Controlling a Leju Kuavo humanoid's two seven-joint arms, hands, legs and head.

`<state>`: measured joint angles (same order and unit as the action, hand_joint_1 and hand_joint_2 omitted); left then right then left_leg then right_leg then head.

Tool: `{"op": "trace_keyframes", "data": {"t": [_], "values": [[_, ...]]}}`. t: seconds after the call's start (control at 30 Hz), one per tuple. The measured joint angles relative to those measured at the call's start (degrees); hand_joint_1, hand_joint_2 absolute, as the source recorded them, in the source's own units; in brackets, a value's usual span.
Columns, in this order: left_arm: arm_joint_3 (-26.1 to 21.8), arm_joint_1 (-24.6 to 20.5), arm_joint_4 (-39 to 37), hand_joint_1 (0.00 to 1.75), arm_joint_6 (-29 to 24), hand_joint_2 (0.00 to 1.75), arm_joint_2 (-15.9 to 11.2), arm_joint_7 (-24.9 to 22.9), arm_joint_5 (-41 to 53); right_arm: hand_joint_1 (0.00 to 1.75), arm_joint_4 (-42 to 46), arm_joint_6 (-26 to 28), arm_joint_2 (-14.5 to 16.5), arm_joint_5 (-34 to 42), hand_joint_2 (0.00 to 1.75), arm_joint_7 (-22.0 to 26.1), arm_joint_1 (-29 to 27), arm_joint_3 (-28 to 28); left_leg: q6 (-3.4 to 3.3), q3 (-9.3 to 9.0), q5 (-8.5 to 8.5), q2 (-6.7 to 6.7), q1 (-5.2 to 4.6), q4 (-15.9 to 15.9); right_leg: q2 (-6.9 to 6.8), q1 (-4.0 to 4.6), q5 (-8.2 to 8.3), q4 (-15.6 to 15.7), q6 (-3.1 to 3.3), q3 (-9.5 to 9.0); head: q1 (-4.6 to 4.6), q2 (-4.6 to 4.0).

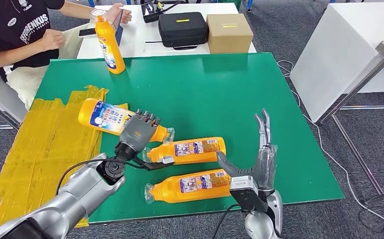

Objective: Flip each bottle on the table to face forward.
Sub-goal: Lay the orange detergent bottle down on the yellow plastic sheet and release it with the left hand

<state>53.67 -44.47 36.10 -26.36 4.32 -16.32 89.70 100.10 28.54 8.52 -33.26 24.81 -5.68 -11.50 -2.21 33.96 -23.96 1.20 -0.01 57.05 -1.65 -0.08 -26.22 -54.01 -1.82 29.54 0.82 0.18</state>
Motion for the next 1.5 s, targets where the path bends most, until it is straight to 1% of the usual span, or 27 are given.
{"op": "trace_keyframes", "data": {"t": [0.13, 0.4, 0.53, 0.63, 0.7, 0.83, 0.93, 1.0, 1.07, 1.13, 1.2, 1.27, 1.3, 1.4, 1.43, 1.5], "values": [[-5.7, 0.0, -4.1, 1.75, -0.1, 1.75, 0.7, 1.4, 0.0, 0.00, 0.0, 0.0, -0.4, -0.3, 1.75, 0.0, -1.3, 0.0, 0.00, 0.03, 0.00, 0.00, 0.00, 0.0, 0.00, 0.00, 0.00, 0.0, 0.00, 0.03, 0.00, -0.01], [-11.1, 0.0, -7.2, 1.75, 1.3, 1.75, 1.2, 0.7, 0.0, 0.00, 0.0, -0.8, -0.8, -0.3, 1.75, -0.4, -2.0, -0.1, 0.00, 0.04, 0.00, -0.01, 0.00, 0.0, 0.00, 0.00, 0.00, 0.0, 0.00, 0.00, 0.01, 0.01], [-14.9, 0.1, -8.5, 1.75, 2.0, 1.75, 0.2, 0.1, 0.0, 0.00, -0.2, -1.8, -1.4, 0.7, 1.75, -0.1, -2.7, -0.6, 0.00, 0.04, 0.00, -0.01, 0.00, 0.0, 0.01, 0.01, 0.00, 0.0, 0.00, 0.00, 0.01, 0.01], [-19.2, 0.3, -8.9, 1.75, 0.2, 1.75, -1.4, 1.3, 0.0, 0.00, -0.6, -1.9, -1.9, 1.3, 1.75, 0.3, -2.9, -1.3, 0.00, 0.04, 0.00, 0.01, 0.00, 0.0, 0.02, 0.02, 0.00, -0.1, 0.01, 0.05, 0.01, 0.01], [-22.9, 0.6, -8.9, 1.75, -1.6, 1.75, -2.6, 3.1, 0.0, 0.00, -0.9, -1.8, -2.1, 1.3, 1.75, 0.4, -3.0, -1.7, 0.01, 0.04, 0.00, 0.03, 0.01, 0.0, 0.02, 0.02, -0.01, -0.1, 0.01, 0.08, 0.01, 0.01], [-33.7, 2.1, -7.0, 1.75, -4.1, 1.75, -5.0, 8.0, 0.0, 0.00, -1.4, -1.7, -2.5, 1.0, 1.75, 0.3, -3.4, -2.5, 0.01, 0.04, 0.01, 0.11, 0.02, 0.0, 0.03, 0.03, -0.03, -0.2, 0.04, 0.13, 0.01, -0.01], [-40.9, 3.0, -5.8, 1.75, -5.7, 1.75, -6.2, 10.3, -0.1, 0.00, -1.8, -1.8, -2.6, 0.7, 1.75, 0.2, -3.6, -3.0, 0.02, 0.05, 0.01, 0.12, 0.02, 0.0, 0.04, 0.03, -0.03, -0.2, 0.05, 0.14, 0.01, 0.00], [-45.3, 3.5, -5.3, 1.75, -5.9, 1.75, -6.8, 12.3, -1.0, 0.00, -2.1, -2.1, -2.7, 0.8, 1.75, 0.2, -3.6, -3.2, 0.02, 0.04, 0.01, 0.13, 0.02, 0.0, 0.05, 0.02, -0.03, -0.2, 0.05, 0.14, 0.01, 0.00], [-49.4, 4.2, -5.0, 1.75, -5.5, 1.75, -7.0, 16.0, -3.6, 0.00, -2.5, -2.7, -2.8, 1.2, 1.75, 0.2, -3.5, -3.3, 0.03, 0.04, 0.02, 0.12, 0.02, 0.0, 0.04, 0.01, -0.03, -0.2, 0.05, 0.15, 0.02, 0.00], [-52.9, 4.8, -4.8, 1.75, -4.9, 1.75, -7.1, 19.4, -6.4, 0.00, -2.8, -3.3, -2.8, 1.7, 1.75, 0.2, -3.3, -3.3, 0.02, 0.05, 0.03, 0.10, 0.01, 0.0, 0.03, 0.00, -0.03, -0.2, 0.05, 0.15, 0.02, 0.00], [-55.3, 5.2, -4.6, 1.75, -4.5, 1.75, -7.1, 20.8, -7.4, 0.00, -3.1, -3.6, -3.0, 1.9, 1.75, 0.2, -3.3, -3.3, 0.02, 0.05, 0.03, 0.09, 0.00, 0.0, 0.03, -0.01, -0.03, -0.2, 0.04, 0.15, 0.02, 0.01], [-57.1, 5.3, -4.5, 1.75, -3.3, 1.75, -7.0, 22.5, -9.3, 0.00, -3.4, -3.9, -3.0, 2.2, 1.75, 0.3, -3.2, -3.3, 0.02, 0.05, 0.03, 0.10, -0.01, 0.0, 0.03, -0.02, -0.03, -0.2, 0.04, 0.15, 0.02, 0.01], [-57.9, 5.4, -4.3, 1.75, -2.1, 1.75, -7.0, 24.4, -11.5, 0.00, -3.5, -4.0, -3.1, 2.4, 1.75, 0.4, -3.2, -3.3, 0.02, 0.05, 0.03, 0.10, -0.01, 0.0, 0.03, -0.02, -0.03, -0.2, 0.04, 0.15, 0.03, 0.01], [-61.1, 5.4, -3.5, 1.75, 3.7, 1.75, -6.6, 32.3, -22.1, 0.00, -4.0, -4.5, -3.1, 3.1, 1.75, 1.0, -3.0, -3.3, 0.02, 0.05, 0.03, 0.10, -0.01, 0.0, 0.03, -0.03, -0.03, -0.2, 0.04, 0.14, 0.02, 0.00], [-62.1, 5.4, -3.1, 1.75, 5.4, 1.75, -6.5, 34.1, -25.3, 0.00, -4.2, -4.6, -3.1, 3.2, 1.75, 1.2, -2.9, -3.3, 0.02, 0.04, 0.03, 0.10, -0.01, 0.0, 0.03, -0.03, -0.03, -0.2, 0.04, 0.14, 0.02, 0.00], [-63.5, 5.2, -2.3, 1.75, 7.3, 1.75, -6.4, 35.7, -29.0, 0.00, -4.7, -4.8, -3.1, 3.5, 1.75, 1.5, -2.4, -3.3, 0.03, 0.01, 0.03, 0.08, -0.01, 0.0, 0.02, -0.03, -0.03, -0.2, 0.04, 0.12, 0.01, 0.00]]}}
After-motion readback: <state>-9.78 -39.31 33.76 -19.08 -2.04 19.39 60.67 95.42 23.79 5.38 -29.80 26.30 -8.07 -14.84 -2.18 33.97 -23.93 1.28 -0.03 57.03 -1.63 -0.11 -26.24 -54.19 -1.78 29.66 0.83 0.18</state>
